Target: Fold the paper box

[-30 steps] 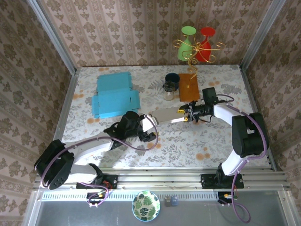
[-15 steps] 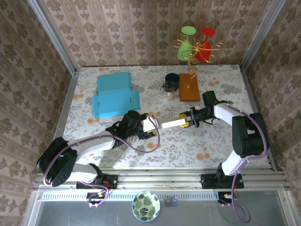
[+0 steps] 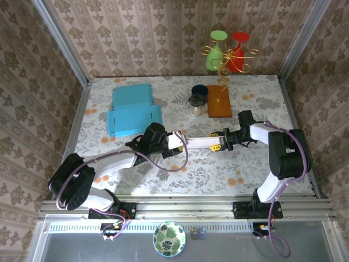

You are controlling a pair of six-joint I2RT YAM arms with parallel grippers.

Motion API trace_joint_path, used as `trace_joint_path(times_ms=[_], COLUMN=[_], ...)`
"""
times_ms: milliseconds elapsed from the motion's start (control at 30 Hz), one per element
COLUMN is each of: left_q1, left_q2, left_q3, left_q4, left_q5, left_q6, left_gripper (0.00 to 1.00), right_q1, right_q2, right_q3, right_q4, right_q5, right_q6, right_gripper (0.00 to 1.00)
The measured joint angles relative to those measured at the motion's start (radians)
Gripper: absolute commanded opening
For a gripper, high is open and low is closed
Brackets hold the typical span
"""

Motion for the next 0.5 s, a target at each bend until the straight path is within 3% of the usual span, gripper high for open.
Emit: trace_joint_path(times_ms=[233, 500], left_q1=[0.039, 0.044], left_q2=[0.053, 0.062], left_q3=[0.094, 0.116], left_q4=[-0.097, -0.137], left_q5=[0.116, 0.163], left_q6=[-0.03, -0.078], left_gripper=[0.37, 0.36], right_q1=[-0.035, -0.082], right_q2=[0.013, -0.042], right_q3=[-0.001, 0.049], right_q4=[-0.001, -0.05], right_q5=[0.011, 0.106], right_q6=[0.004, -0.018], right_gripper=[0.57, 0.65])
